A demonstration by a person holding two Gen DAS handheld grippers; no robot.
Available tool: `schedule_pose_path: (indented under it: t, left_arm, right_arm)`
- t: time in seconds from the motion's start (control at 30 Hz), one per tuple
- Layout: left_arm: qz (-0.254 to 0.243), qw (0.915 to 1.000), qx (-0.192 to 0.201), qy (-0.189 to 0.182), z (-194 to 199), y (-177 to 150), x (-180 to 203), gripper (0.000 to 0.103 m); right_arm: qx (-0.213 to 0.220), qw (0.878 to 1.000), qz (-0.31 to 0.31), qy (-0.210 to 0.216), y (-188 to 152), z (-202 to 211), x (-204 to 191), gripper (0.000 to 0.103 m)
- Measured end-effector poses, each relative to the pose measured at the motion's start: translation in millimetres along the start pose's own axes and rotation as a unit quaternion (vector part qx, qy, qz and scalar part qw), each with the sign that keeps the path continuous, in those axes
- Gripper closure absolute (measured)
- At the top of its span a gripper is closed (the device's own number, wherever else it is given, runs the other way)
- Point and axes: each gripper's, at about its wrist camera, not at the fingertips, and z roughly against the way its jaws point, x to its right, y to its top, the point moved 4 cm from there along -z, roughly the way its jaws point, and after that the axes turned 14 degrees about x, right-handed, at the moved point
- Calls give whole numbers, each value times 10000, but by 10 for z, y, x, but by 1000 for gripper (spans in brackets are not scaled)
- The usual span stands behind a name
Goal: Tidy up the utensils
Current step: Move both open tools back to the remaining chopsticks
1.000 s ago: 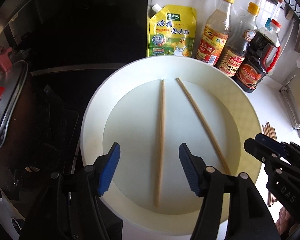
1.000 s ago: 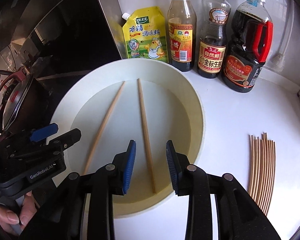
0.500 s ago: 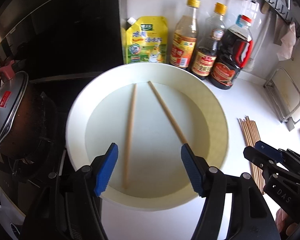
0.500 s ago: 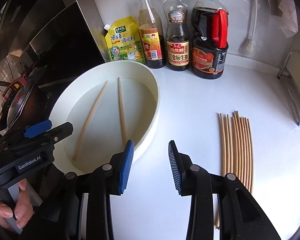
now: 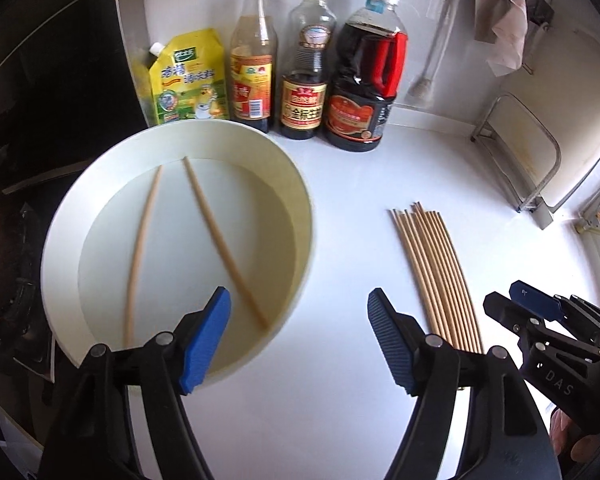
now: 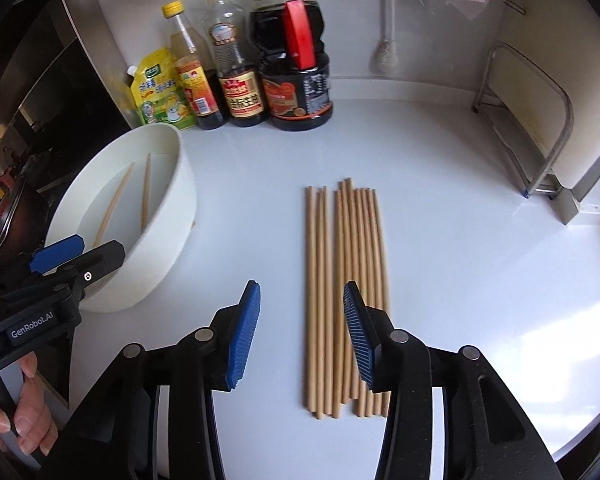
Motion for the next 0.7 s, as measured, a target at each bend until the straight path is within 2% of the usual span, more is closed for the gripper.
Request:
schedule_pose_path:
  t: [0.13, 0.37, 0.53, 0.6, 0.7]
  left_arm:
    - [-112, 9999, -6, -112, -63, -44, 286, 27]
    - [-198, 9996, -53, -206, -219, -161, 655, 24]
    - [-227, 9993, -157, -239, -390, -265, 844, 22]
    - [-193, 9994, -192, -209, -465, -301, 873, 21]
    - [-142, 9996, -224, -123, -555, -346, 861, 21]
  right_arm:
    - [-24, 9997, -97, -231, -64, -5, 354, 56]
    - [-85, 9986, -75, -517, -199, -57, 822, 55]
    - [-218, 9986, -53, -476, -312, -212, 977, 49]
    - [-275, 9987, -41, -426, -347, -288, 994, 45]
    - [-298, 9988, -47, -375, -396, -388, 1023, 44]
